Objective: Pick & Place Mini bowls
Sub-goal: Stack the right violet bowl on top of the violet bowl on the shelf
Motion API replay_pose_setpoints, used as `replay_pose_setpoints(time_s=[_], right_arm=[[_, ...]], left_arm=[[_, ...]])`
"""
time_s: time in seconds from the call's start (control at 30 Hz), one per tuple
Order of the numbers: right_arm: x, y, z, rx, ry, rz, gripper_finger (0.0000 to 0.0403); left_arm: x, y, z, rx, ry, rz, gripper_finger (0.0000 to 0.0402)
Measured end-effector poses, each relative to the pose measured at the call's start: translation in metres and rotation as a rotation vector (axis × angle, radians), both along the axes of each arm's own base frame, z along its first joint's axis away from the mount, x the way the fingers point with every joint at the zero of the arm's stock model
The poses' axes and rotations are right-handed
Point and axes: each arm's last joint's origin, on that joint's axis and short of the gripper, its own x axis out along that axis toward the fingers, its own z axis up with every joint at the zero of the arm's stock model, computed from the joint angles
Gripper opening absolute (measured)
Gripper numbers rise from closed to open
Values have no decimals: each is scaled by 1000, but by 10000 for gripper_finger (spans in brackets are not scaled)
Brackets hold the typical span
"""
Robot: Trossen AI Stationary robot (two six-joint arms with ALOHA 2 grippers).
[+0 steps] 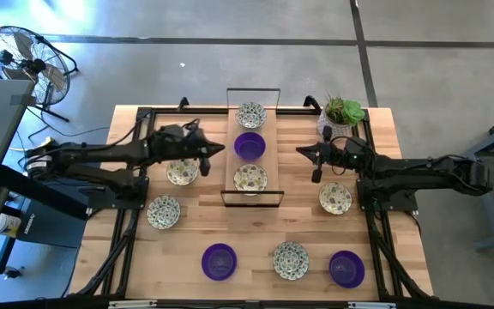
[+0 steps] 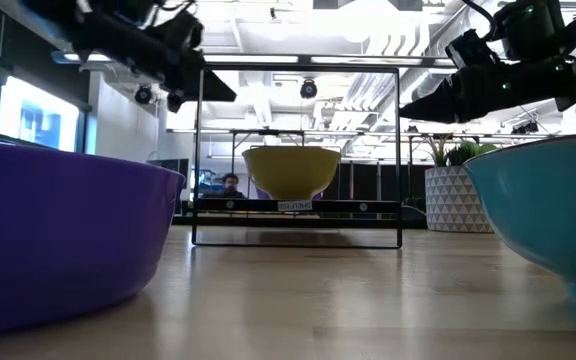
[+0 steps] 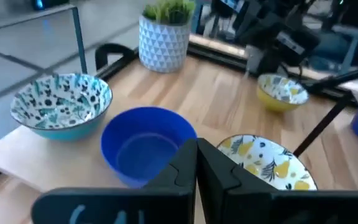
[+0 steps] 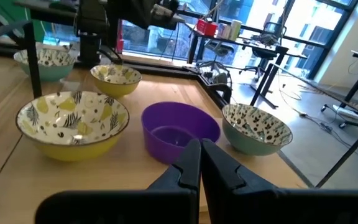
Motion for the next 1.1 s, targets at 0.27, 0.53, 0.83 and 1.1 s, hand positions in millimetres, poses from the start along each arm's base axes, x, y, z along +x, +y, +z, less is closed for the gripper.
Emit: replay_pose_setpoints(time_s=[0.27,0.53,0.83,1.1], right_arm=[[0,0,3,50,-44,-22,0],[3,0,7,106,-56,-58,0],[18,15,27,153,140,-71,0],[18,41,51,346,349,-115,0]], left_arm=[[-7,-6,-17,-51,12,-138,1],[-9,-8,-27,104,-159,-121,1],[-21,-10,-47,140,-195,-68,1],[-21,-10,-48,151,-181,-72,1]])
